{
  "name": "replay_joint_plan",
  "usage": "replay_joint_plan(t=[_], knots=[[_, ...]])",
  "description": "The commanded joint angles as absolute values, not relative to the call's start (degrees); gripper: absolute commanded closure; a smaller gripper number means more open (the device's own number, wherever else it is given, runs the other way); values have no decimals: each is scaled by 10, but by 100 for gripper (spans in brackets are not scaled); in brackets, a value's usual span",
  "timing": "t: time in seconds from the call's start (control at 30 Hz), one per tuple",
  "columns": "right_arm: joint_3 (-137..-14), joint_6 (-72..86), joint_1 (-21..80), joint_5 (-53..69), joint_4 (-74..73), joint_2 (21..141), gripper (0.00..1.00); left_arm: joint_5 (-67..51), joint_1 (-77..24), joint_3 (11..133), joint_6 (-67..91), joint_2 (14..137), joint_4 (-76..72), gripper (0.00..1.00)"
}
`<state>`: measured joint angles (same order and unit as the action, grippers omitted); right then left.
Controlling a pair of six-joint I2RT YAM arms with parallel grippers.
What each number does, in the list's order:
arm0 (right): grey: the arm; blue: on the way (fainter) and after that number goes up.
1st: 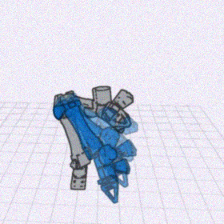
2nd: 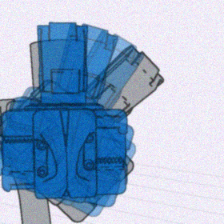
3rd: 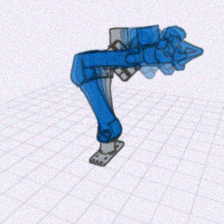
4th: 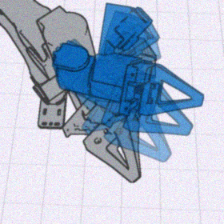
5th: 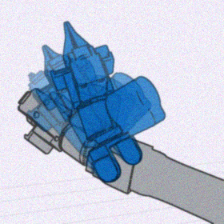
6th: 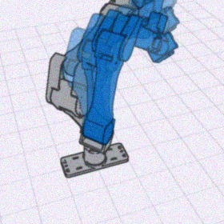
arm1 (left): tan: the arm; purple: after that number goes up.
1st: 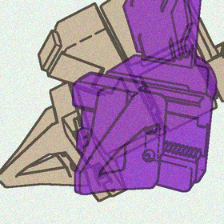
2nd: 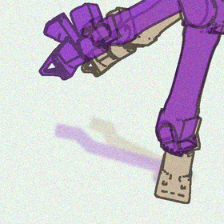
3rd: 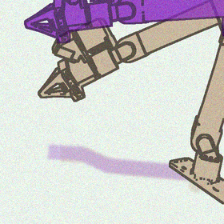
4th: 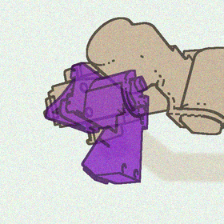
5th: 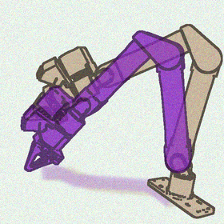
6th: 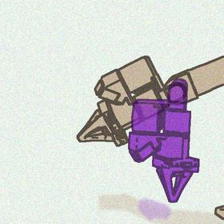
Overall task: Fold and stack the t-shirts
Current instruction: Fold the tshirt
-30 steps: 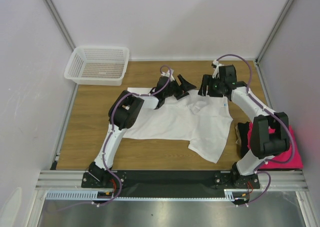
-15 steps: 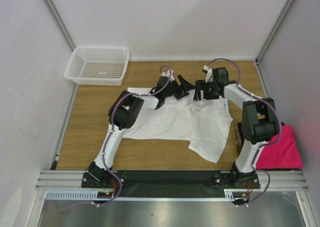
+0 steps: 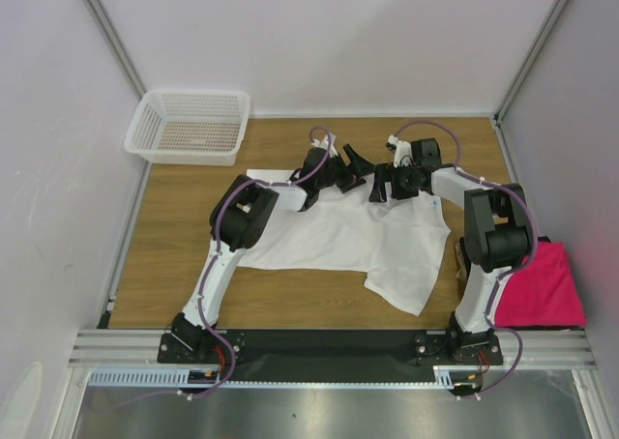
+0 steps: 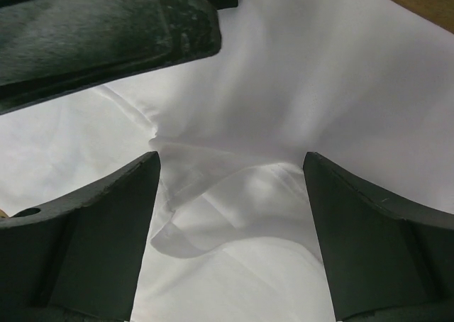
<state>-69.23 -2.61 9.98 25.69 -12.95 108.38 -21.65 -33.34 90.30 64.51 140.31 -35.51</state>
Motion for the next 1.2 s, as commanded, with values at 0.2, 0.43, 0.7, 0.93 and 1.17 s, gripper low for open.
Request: replay_joint_plan(t=[0.2,0.43,0.7,0.93,1.17], knots=[[-714,-20,101,294,-124,1099,19,-215,-327,893,635,1405,-326,11],[-643,9,127,263,-136,1020,24,-212,-326,901,641,1412,-328,11],[-574,46,149,245,-156,948,28,-214,-327,896,643,1412,-330,11],[-529,68,158,255,-163,920,28,-215,-327,895,643,1412,-330,11],[-532,97,170,248,-236,870,27,-218,-326,889,637,1407,-330,11]])
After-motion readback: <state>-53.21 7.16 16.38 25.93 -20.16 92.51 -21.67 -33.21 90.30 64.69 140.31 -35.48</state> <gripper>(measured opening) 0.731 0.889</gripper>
